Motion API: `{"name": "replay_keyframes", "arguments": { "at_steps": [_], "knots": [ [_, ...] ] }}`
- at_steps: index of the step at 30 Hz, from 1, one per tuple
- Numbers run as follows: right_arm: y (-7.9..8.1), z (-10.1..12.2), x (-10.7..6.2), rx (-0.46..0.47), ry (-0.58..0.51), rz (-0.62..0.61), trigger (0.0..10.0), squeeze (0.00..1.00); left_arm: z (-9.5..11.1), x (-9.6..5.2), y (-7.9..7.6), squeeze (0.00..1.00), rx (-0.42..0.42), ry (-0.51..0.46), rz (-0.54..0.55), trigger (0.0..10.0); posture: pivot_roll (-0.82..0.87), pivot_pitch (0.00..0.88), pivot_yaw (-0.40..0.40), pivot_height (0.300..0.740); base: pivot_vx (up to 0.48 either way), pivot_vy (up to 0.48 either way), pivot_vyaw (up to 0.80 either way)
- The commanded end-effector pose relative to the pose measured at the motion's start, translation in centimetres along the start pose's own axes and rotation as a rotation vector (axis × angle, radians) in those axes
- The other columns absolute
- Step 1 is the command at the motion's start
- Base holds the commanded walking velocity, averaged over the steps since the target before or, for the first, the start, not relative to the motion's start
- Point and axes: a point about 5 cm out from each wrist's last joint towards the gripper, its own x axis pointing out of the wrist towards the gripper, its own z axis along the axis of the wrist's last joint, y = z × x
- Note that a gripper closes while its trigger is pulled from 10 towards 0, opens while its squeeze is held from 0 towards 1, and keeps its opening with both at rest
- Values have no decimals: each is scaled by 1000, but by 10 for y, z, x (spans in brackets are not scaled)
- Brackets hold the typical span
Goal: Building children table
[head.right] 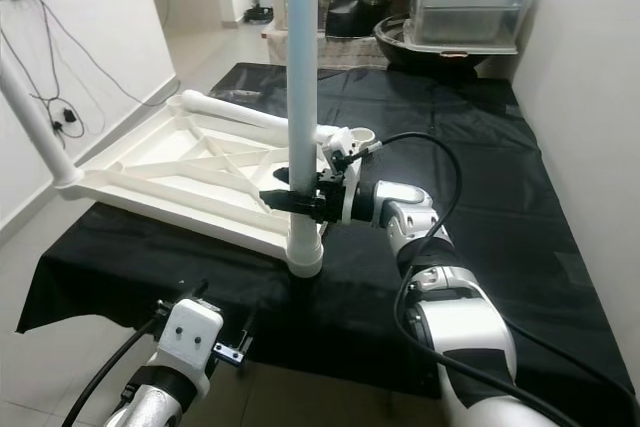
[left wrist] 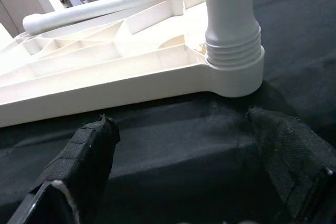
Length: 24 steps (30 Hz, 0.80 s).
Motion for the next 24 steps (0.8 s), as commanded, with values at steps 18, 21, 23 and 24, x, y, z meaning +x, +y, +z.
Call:
{"name": "replay_keyframes", "arguments": {
  "at_steps": [18, 21, 23, 24],
  "knots": [
    [-51, -28, -65, -4, 92, -1359, 0, 0, -3, -1, 1, 0, 3, 13, -3, 10000, 55, 0, 21, 740, 0, 0, 0],
    [-50, -36, -81, 42, 89, -1580, 0, 0, -3, 0, 1, 0, 4, 13, -3, 10000, 57, 0, 18, 740, 0, 0, 0],
    [-45, -45, -85, 101, 98, -1717, 0, 0, -3, 0, 1, 0, 5, 13, -2, 10000, 57, 0, 18, 740, 0, 0, 0],
    [-45, -45, -85, 101, 98, -1717, 0, 0, -3, 0, 1, 0, 5, 13, -2, 10000, 57, 0, 18, 740, 0, 0, 0]
  ]
}}
